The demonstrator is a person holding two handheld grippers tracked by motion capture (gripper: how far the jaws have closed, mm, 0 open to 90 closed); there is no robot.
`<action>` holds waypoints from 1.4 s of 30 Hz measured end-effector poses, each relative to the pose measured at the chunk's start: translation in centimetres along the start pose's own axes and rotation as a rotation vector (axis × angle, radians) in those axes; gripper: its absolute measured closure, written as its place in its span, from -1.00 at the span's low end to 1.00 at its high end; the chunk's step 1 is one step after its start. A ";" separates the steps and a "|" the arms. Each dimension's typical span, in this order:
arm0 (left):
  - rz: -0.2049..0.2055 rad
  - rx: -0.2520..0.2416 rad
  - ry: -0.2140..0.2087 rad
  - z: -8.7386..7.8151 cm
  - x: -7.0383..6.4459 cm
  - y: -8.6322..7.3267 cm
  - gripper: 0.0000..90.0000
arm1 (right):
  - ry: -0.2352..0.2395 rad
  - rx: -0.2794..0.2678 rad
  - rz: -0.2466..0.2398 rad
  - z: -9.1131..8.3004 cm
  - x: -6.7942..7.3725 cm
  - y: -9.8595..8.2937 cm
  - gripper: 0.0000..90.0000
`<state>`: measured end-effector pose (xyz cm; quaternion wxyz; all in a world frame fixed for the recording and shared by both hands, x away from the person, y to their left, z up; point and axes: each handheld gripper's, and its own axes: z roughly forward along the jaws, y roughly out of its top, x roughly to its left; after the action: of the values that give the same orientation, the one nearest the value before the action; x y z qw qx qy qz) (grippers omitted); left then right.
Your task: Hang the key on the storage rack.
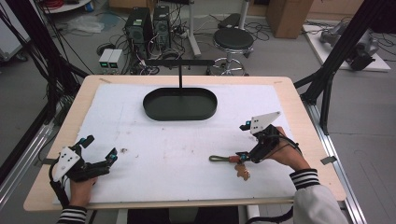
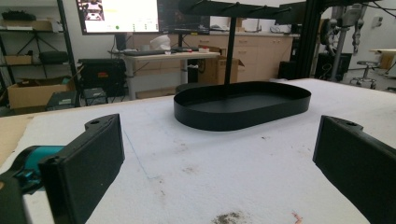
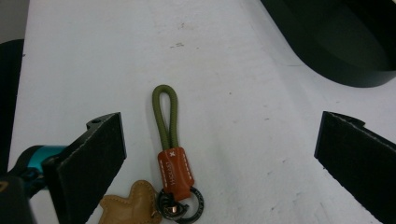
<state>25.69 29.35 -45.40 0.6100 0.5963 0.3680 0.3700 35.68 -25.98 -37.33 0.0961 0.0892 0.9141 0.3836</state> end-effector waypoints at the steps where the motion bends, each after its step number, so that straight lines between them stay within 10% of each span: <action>1: 0.000 0.000 0.000 0.0 0.0 0.0 -0.95 | 0.000 0.000 0.000 0.0 0.0 0.0 -0.98; 42: -0.002 0.002 -0.001 0.0 0.0 0.0 -0.95 | 0.137 0.454 -0.142 5.9 1.2 1.4 -0.65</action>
<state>25.69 29.38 -45.39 0.6099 0.5967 0.3688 0.3688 36.11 -20.69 -40.50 0.0382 0.0176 0.9853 0.1659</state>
